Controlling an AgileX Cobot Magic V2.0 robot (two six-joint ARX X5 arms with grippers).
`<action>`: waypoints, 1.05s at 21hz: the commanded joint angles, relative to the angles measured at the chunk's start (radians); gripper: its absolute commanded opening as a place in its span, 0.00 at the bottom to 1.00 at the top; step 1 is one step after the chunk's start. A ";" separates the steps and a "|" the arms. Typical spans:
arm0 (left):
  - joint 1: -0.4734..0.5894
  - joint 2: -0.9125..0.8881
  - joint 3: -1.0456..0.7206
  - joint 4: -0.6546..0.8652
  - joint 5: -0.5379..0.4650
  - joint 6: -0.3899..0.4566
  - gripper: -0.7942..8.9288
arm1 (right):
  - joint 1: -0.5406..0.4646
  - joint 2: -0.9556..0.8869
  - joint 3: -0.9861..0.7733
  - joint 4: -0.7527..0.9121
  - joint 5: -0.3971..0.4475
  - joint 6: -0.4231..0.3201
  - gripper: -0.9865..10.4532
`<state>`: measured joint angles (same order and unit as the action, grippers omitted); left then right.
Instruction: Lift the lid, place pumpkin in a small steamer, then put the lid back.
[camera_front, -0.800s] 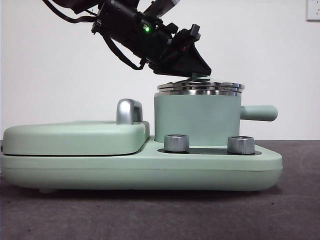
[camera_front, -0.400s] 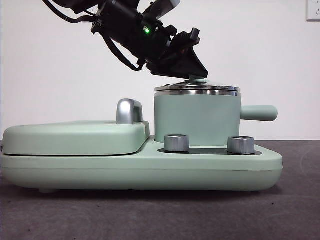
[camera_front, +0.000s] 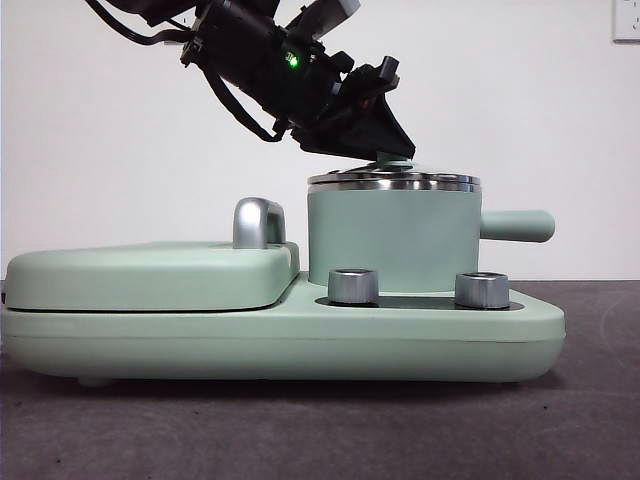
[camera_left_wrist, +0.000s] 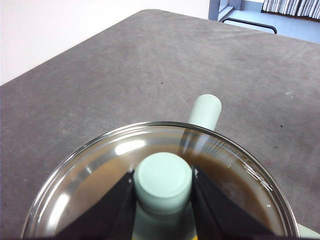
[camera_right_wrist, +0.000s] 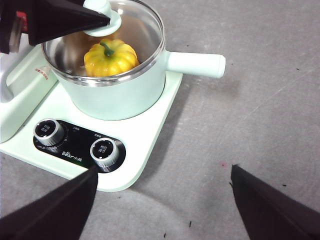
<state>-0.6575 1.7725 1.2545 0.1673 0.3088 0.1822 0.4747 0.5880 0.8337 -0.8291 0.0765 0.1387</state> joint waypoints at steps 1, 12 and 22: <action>-0.011 -0.001 0.014 -0.031 -0.002 0.007 0.09 | 0.005 0.005 0.005 0.005 0.003 0.012 0.44; -0.010 -0.009 0.014 0.009 -0.001 -0.101 0.36 | 0.005 0.005 0.005 0.005 0.003 0.012 0.44; 0.071 -0.242 0.014 -0.342 -0.001 -0.294 0.38 | 0.005 0.005 0.005 0.005 -0.006 0.011 0.44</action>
<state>-0.5785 1.5253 1.2549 -0.1772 0.3096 -0.0772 0.4751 0.5880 0.8337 -0.8291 0.0711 0.1387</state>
